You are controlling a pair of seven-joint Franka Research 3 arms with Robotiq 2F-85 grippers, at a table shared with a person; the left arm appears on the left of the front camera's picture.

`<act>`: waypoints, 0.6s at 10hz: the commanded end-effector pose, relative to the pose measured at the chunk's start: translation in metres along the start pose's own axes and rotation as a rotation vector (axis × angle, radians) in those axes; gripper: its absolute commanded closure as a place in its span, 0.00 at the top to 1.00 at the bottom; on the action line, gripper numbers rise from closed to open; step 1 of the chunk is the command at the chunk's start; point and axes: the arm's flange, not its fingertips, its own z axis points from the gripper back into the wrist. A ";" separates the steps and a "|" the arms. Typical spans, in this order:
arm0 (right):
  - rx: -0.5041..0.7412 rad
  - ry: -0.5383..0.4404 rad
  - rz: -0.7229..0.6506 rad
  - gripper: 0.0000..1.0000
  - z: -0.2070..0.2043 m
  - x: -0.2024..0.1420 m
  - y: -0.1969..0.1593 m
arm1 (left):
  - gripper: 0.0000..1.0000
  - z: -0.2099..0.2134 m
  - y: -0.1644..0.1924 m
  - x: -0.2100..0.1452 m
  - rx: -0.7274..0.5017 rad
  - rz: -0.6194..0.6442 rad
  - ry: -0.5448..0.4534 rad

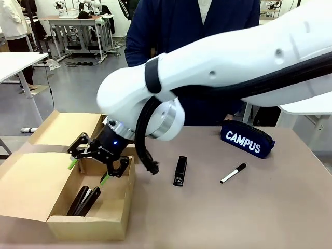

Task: Place items inside the box.
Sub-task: Pick up a Pencil pouch or Stapler and place it inside the Mailer Box closest to the robot.

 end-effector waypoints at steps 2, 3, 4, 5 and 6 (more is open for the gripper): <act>0.118 0.017 0.096 1.00 0.133 -0.078 -0.078 | 1.00 -0.001 -0.002 0.000 -0.020 -0.022 -0.014; 0.248 -0.036 0.111 1.00 0.169 -0.103 -0.109 | 1.00 -0.001 -0.002 0.000 -0.020 -0.022 -0.014; 0.315 -0.096 0.111 1.00 0.177 -0.116 -0.124 | 1.00 -0.001 -0.002 0.000 -0.020 -0.022 -0.014; 0.326 -0.142 0.058 1.00 0.174 -0.124 -0.137 | 1.00 -0.001 -0.002 0.000 -0.020 -0.022 -0.014; 0.356 -0.223 -0.037 1.00 0.168 -0.127 -0.143 | 1.00 -0.001 -0.002 0.000 -0.020 -0.022 -0.014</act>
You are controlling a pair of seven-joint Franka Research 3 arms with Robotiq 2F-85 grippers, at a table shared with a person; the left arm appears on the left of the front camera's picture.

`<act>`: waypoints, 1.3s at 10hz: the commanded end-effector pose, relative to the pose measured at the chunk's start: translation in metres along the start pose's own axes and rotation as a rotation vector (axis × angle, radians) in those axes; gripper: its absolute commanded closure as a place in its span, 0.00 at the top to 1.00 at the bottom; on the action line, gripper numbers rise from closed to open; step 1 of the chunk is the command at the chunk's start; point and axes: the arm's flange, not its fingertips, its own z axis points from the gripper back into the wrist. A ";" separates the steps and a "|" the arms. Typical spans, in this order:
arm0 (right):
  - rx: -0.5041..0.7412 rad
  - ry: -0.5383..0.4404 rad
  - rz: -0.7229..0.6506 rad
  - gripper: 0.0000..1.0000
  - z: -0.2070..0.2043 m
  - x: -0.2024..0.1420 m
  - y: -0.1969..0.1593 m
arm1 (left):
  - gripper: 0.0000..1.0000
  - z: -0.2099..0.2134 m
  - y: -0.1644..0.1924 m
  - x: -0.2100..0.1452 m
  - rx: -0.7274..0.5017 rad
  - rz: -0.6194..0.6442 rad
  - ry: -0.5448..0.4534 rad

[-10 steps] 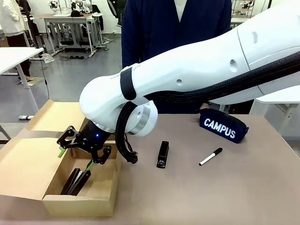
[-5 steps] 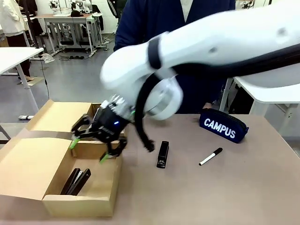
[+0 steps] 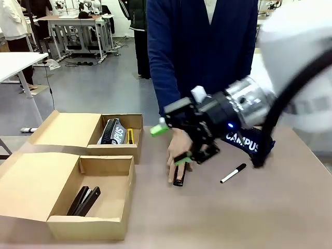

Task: Place items inside the box.
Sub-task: Pick up a Pencil pouch or Stapler and place it inside the Mailer Box closest to the robot.

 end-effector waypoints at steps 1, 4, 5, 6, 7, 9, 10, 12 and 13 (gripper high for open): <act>-0.025 0.060 0.038 1.00 -0.015 0.014 0.021 | 1.00 -0.001 -0.001 0.000 -0.019 -0.022 -0.013; 0.118 0.024 0.044 1.00 0.023 -0.001 -0.004 | 1.00 -0.001 -0.001 0.000 -0.019 -0.022 -0.013; 0.222 0.034 0.063 1.00 0.063 0.000 -0.014 | 1.00 -0.001 -0.001 0.000 -0.019 -0.022 -0.013; 0.342 0.032 0.100 1.00 0.104 -0.010 -0.030 | 1.00 -0.001 -0.001 0.000 -0.019 -0.022 -0.013; 0.467 0.008 0.115 1.00 0.145 -0.022 -0.054 | 1.00 -0.001 -0.001 0.000 -0.019 -0.022 -0.013; 0.628 0.159 0.207 1.00 0.214 -0.046 -0.131 | 1.00 -0.001 -0.001 0.000 -0.019 -0.022 -0.013; 0.701 0.157 0.252 1.00 0.240 -0.057 -0.170 | 1.00 -0.001 -0.001 0.000 -0.019 -0.022 -0.013; 0.672 0.010 0.176 1.00 0.273 -0.071 -0.234 | 1.00 -0.001 -0.001 0.000 -0.019 -0.022 -0.013; 0.653 -0.083 0.118 1.00 0.282 -0.079 -0.261 | 1.00 -0.001 -0.001 0.000 -0.019 -0.022 -0.013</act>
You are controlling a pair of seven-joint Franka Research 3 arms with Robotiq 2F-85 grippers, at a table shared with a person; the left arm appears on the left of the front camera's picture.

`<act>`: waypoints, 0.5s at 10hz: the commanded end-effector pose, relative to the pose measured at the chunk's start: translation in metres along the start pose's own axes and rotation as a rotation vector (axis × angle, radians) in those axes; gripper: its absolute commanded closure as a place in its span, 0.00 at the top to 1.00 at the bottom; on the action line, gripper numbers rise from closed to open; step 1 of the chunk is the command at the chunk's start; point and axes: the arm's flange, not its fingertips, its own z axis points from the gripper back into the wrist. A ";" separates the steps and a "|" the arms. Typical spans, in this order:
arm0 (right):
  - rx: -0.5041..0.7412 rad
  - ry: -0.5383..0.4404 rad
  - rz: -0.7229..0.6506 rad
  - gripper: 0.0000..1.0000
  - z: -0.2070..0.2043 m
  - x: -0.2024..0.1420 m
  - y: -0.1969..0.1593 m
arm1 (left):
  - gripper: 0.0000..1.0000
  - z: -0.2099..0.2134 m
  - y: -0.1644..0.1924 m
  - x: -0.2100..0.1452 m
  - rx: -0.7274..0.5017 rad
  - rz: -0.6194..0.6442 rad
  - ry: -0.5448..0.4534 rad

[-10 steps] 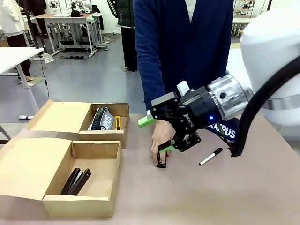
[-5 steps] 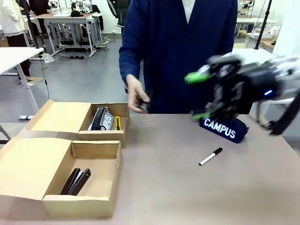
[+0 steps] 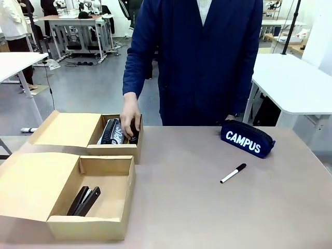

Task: Place items inside the box.
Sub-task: Pick up a Pencil pouch or Stapler and place it inside the Mailer Box closest to the robot.

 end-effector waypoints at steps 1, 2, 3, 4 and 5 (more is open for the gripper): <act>-0.057 -0.154 -0.002 1.00 0.005 -0.031 -0.048 | 1.00 -0.001 -0.001 0.000 -0.020 -0.021 -0.013; -0.072 -0.256 -0.011 1.00 0.005 -0.033 -0.054 | 1.00 -0.001 -0.001 0.000 -0.020 -0.021 -0.013; -0.117 -0.438 -0.085 1.00 -0.006 -0.021 -0.061 | 1.00 -0.001 -0.001 0.000 -0.020 -0.021 -0.013; -0.058 -0.166 -0.030 1.00 0.048 -0.020 -0.035 | 1.00 -0.001 -0.001 0.000 -0.020 -0.021 -0.013; -0.058 -0.166 -0.030 1.00 0.048 -0.020 -0.035 | 1.00 -0.001 -0.001 0.000 -0.020 -0.021 -0.013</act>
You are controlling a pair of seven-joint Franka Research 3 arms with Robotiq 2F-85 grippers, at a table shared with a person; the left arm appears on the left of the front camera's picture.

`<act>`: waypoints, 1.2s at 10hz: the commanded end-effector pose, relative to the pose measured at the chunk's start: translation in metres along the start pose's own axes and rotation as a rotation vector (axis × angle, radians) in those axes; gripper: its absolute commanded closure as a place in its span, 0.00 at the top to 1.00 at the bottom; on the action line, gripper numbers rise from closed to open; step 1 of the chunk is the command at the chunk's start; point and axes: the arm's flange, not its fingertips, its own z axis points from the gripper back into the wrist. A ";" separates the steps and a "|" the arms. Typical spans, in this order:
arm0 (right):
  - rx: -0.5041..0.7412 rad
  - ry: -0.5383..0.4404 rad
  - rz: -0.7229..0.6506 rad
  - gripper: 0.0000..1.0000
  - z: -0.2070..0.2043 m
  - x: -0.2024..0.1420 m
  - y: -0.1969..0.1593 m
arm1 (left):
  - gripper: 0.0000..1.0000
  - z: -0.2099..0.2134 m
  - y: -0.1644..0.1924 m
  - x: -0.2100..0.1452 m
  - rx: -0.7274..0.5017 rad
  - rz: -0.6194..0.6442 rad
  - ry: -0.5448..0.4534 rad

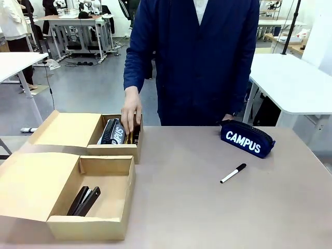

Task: Place items inside the box.
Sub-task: Pick up a Pencil pouch or Stapler and place it inside the Mailer Box closest to the robot.

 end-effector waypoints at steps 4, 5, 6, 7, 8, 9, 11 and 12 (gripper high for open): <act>0.025 0.083 0.025 1.00 -0.009 -0.010 0.011 | 1.00 -0.001 -0.001 0.000 -0.020 -0.021 -0.013; 0.025 0.083 0.025 1.00 -0.009 -0.010 0.011 | 1.00 -0.001 -0.001 0.000 -0.020 -0.021 -0.013; 0.025 0.083 0.025 1.00 -0.009 -0.010 0.011 | 1.00 -0.001 -0.001 0.000 -0.020 -0.021 -0.013; 0.025 0.083 0.025 1.00 -0.009 -0.010 0.011 | 1.00 -0.001 -0.001 0.000 -0.020 -0.021 -0.013; 0.025 0.083 0.025 1.00 -0.009 -0.010 0.011 | 1.00 -0.001 -0.001 0.000 -0.020 -0.021 -0.013; 0.025 0.083 0.025 1.00 -0.009 -0.010 0.011 | 1.00 -0.001 -0.001 0.000 -0.020 -0.021 -0.013; 0.025 0.083 0.025 1.00 -0.009 -0.010 0.011 | 1.00 -0.001 -0.001 0.000 -0.020 -0.021 -0.013; 0.032 0.066 0.006 1.00 -0.011 -0.005 0.010 | 1.00 -0.001 -0.001 0.000 -0.020 -0.021 -0.013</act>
